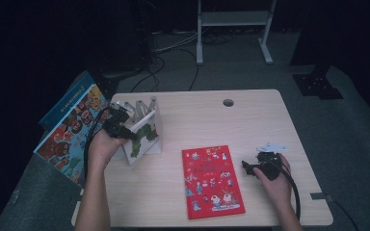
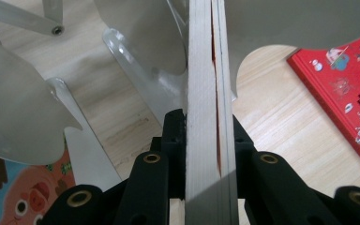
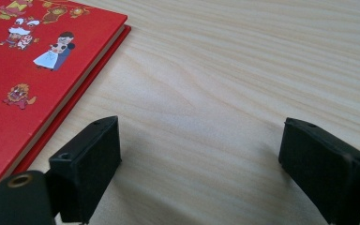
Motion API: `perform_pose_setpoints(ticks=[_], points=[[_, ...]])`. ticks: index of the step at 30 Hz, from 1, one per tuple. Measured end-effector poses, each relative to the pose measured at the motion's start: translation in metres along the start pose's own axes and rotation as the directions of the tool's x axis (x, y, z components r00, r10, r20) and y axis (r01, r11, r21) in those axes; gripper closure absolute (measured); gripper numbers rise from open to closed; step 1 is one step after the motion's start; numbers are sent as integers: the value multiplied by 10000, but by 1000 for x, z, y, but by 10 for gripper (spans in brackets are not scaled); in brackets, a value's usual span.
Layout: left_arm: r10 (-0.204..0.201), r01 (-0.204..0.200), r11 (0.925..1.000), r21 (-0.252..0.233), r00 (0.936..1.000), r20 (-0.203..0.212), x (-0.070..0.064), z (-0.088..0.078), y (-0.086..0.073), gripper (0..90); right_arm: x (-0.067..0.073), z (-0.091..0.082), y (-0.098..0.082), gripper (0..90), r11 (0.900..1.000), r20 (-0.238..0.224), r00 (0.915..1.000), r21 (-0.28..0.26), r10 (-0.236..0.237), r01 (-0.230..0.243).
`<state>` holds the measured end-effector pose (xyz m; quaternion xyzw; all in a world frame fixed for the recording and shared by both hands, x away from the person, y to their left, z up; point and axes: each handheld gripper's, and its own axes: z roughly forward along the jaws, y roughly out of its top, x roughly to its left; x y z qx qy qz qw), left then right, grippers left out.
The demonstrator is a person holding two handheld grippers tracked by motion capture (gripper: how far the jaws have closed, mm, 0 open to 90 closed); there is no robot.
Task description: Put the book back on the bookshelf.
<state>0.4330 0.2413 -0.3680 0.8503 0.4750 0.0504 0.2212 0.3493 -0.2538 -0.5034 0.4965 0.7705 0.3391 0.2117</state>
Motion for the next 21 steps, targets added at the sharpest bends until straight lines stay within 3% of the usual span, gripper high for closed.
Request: perform_pose_setpoints(ticks=[12, 21], points=[[-35, 38, 9994, 354, 9999, -107, 1, 12, -11, 747, 0, 0, 0, 120, 10000, -3, 10000, 1, 13, -13], [-173, 184, 9994, 296, 9993, -345, -6, 20, 1, 748, 0, 1, 1, 120, 10000, 14, 10000, 10, 18, -18]])
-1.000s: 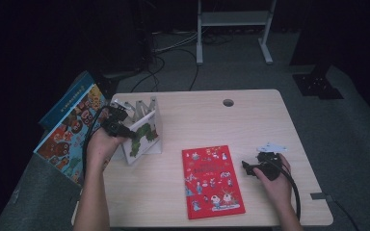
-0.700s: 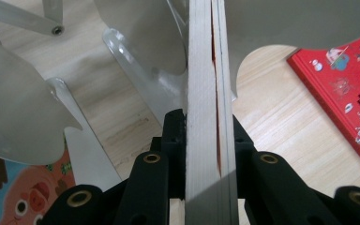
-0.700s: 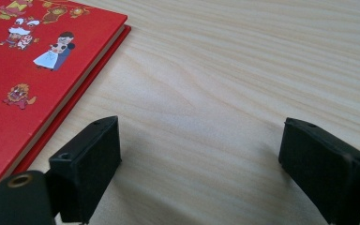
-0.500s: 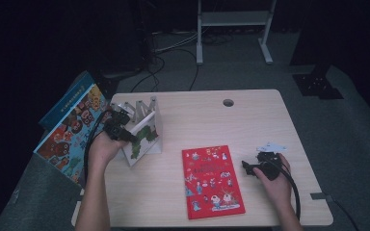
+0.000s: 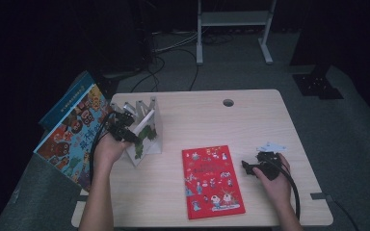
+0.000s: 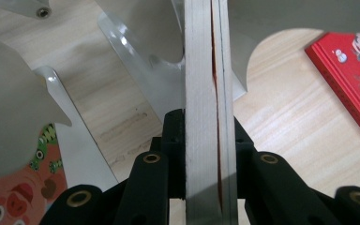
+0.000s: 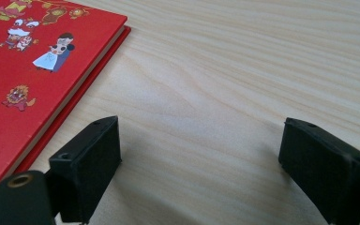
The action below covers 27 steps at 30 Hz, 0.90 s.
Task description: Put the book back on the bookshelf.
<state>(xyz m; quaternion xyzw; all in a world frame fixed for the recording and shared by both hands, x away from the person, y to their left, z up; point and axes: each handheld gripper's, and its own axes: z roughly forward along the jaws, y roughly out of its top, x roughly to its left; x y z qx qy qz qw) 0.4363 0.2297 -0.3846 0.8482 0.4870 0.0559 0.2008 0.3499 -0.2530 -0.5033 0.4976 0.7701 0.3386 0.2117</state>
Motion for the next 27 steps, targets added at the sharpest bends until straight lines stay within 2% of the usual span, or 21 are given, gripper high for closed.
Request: perform_pose_setpoints(ticks=[6, 9, 11, 16, 22, 27], points=[[-115, 115, 9999, -111, 9999, -3, 1, 2, 4, 745, 0, 0, 0, 120, 10000, -2, 10000, 1, 17, -17], [-122, 129, 9996, -248, 9995, 284, 3, 2, 2, 731, 0, 0, 0, 120, 10000, -2, 10000, -4, 9, -9], [-123, 140, 9992, -369, 9988, 465, 3, 1, -1, 685, 0, 0, 0, 120, 10000, -2, 10000, -4, 8, -8], [205, -158, 9974, -701, 9975, 675, 3, -9, -12, 557, 0, 0, 0, 120, 10000, -1, 10000, 0, 21, -21], [647, -562, 9923, -1103, 9951, 754, 1, -27, -29, 524, 0, 0, 0, 120, 10000, 2, 10000, -7, -1, 1], [952, -862, 9903, -1093, 9922, 801, 0, -36, -39, 526, 0, 0, 0, 120, 10000, 1, 10000, -2, -9, 9]])
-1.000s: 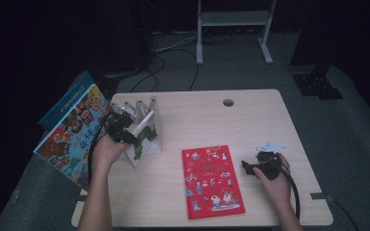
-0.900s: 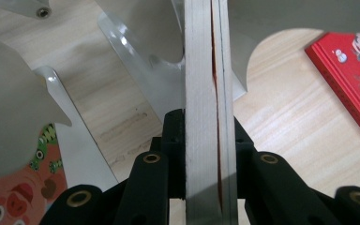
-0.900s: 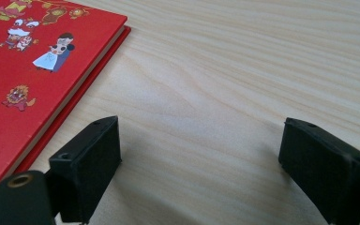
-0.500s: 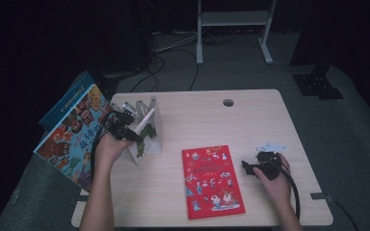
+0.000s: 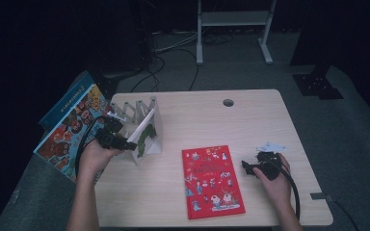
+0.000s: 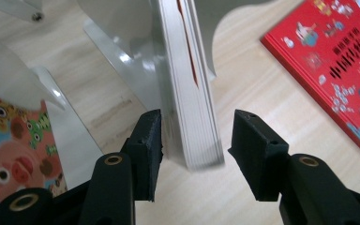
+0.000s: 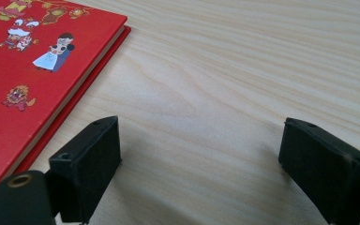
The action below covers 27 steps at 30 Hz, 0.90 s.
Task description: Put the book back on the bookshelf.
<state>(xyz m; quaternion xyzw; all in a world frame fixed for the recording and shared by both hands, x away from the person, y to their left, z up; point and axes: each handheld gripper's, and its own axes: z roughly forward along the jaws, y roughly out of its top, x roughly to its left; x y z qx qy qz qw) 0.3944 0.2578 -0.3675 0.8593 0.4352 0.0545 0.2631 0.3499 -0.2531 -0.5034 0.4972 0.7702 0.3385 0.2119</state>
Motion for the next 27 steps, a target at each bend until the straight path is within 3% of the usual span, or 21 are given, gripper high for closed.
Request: perform_pose_setpoints(ticks=[3, 9, 27], points=[[183, -183, 9998, 57, 9998, 59, -1, -1, -4, 540, 0, 0, 0, 120, 10000, 0, 10000, -1, 1, -1], [289, -308, 9986, 436, 9987, 425, -1, 8, -7, 663, 0, 0, 0, 120, 10000, -2, 10000, 4, 31, -31], [637, -648, 9978, 108, 9942, 871, -24, 29, 14, 606, 0, 0, 0, 120, 10000, -5, 10000, -2, 19, -19]])
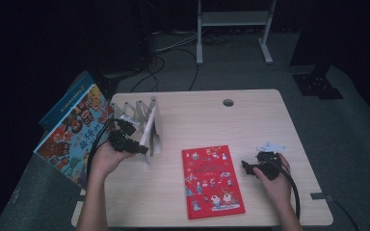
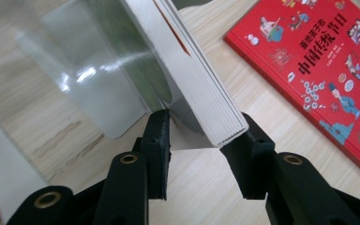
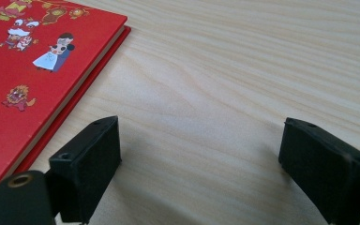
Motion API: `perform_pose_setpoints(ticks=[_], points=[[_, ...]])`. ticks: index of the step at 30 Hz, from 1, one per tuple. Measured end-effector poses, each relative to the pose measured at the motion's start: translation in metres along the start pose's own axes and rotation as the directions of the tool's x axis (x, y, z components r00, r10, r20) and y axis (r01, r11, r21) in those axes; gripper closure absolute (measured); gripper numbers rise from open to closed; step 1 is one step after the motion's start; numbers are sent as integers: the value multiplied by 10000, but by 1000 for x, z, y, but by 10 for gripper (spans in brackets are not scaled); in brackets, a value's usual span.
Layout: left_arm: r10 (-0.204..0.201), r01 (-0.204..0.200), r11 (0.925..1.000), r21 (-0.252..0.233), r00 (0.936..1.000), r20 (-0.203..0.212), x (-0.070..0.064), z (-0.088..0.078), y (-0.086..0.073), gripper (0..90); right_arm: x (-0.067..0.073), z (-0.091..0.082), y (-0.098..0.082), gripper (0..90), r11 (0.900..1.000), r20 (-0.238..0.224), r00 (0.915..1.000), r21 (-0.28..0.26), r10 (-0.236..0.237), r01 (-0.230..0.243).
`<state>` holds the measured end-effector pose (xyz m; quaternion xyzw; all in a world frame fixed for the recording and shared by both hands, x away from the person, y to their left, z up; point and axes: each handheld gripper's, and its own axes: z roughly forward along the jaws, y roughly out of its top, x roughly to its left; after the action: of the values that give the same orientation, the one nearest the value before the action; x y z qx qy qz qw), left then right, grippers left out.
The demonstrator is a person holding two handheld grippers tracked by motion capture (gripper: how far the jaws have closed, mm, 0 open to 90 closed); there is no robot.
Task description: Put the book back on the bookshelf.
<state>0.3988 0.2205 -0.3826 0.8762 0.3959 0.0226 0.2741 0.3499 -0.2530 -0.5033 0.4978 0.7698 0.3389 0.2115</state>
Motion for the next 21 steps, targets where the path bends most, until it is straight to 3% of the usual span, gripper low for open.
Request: perform_pose_setpoints(ticks=[12, 21], points=[[366, -360, 9992, -153, 9986, 390, -15, 13, 13, 588, 0, 0, 0, 120, 10000, 1, 10000, 1, 3, -3], [371, -348, 9982, -495, 9983, 460, -13, 13, 5, 572, 0, 0, 0, 120, 10000, 5, 10000, 6, 1, -1]])
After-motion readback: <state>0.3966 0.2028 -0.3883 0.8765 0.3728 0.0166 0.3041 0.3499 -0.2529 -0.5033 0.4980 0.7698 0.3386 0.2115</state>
